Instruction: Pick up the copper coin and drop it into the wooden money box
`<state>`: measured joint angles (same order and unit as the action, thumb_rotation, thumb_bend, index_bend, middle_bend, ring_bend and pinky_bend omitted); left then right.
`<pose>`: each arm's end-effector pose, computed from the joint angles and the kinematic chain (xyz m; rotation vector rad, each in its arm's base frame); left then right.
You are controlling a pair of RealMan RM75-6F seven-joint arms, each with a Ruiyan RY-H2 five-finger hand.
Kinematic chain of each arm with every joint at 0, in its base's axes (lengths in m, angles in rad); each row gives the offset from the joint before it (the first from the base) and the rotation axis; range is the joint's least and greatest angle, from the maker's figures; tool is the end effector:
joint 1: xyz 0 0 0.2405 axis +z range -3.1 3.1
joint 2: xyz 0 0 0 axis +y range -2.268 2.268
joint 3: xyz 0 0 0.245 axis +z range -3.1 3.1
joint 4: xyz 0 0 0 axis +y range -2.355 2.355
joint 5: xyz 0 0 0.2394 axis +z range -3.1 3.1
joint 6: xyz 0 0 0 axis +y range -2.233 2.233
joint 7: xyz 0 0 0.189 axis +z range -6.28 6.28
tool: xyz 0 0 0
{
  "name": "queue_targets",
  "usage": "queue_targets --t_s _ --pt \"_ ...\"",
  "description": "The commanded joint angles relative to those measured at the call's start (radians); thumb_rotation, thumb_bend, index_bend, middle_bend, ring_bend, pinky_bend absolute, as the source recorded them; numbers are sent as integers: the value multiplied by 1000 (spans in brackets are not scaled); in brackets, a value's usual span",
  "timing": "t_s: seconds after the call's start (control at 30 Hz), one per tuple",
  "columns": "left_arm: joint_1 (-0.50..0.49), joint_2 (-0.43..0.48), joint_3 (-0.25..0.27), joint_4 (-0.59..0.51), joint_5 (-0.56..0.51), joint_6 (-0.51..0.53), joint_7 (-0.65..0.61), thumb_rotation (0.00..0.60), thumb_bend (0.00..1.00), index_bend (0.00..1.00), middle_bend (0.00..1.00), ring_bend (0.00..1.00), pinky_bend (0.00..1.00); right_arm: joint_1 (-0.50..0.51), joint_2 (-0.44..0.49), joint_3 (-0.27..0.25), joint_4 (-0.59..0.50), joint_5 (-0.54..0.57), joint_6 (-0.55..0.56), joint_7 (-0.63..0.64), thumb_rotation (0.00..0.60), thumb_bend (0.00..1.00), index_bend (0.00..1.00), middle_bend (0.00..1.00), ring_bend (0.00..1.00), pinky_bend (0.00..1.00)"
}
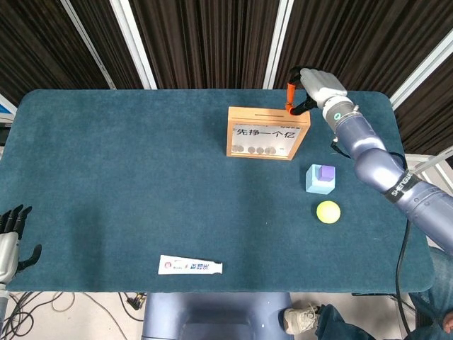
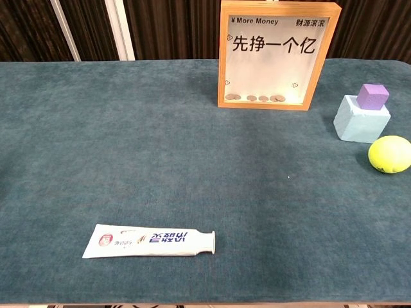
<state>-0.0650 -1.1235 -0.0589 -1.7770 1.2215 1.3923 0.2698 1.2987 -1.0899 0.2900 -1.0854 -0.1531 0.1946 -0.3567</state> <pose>-0.3301 0.2128 0.1063 -1.2712 -1.0504 -0.6186 -0.0518 -0.5873 0.1568 1.6009 -1.2827 0.8765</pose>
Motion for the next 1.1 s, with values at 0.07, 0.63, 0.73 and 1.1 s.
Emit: queue_targets --t_s 0.07,0.63,0.73,1.1 --pt "-5 2 -4 -11 -24 -11 11 600 367 75 2 0 40 35 -55 -61 121 -53 -143 113 600 576 705 137 63 0" --pt "-13 13 -6 -30 -64 -24 13 600 367 75 2 0 40 84 -170 -79 333 -316 -284 385 600 578 695 134 63 0" --pt "-15 15 -6 -33 -71 -26 16 600 368 75 2 0 40 81 -185 -64 352 -355 -294 417 600 577 695 134 62 0" --pt "-17 15 -4 -33 -75 -25 18 600 367 75 2 0 40 86 -230 -51 412 -464 -298 502 600 578 677 131 50 0"
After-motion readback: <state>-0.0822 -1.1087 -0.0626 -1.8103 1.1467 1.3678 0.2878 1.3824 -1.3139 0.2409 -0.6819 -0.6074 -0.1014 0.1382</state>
